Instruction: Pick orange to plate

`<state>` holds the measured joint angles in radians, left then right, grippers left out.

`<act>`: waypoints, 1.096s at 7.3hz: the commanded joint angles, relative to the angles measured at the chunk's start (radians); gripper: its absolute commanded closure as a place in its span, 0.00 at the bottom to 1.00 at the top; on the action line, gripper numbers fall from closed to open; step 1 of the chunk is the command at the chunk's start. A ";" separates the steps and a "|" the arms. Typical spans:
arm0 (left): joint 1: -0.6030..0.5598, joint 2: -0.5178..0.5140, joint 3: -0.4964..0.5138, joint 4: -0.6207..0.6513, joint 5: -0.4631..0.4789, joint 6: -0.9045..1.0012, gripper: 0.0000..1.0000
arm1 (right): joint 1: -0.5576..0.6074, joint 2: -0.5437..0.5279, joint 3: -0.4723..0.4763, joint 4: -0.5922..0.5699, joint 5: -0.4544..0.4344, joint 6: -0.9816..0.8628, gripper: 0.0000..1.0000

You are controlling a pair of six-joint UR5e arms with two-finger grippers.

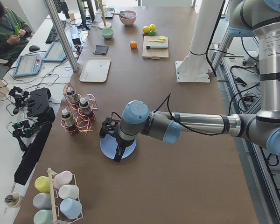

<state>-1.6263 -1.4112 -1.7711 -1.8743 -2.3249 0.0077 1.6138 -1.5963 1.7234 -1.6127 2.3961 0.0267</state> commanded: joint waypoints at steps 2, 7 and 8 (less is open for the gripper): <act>0.000 -0.002 0.002 -0.003 -0.013 0.003 0.02 | 0.000 0.001 0.002 0.000 0.000 -0.001 0.00; 0.029 -0.069 0.152 -0.176 -0.013 -0.002 0.02 | -0.009 0.010 0.036 0.000 0.003 0.007 0.00; 0.032 -0.078 0.247 -0.298 -0.010 0.000 0.02 | -0.032 0.015 0.045 0.000 0.023 0.030 0.00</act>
<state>-1.5984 -1.4790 -1.6232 -2.0467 -2.3366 0.0076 1.6014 -1.5881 1.7577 -1.6122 2.4039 0.0383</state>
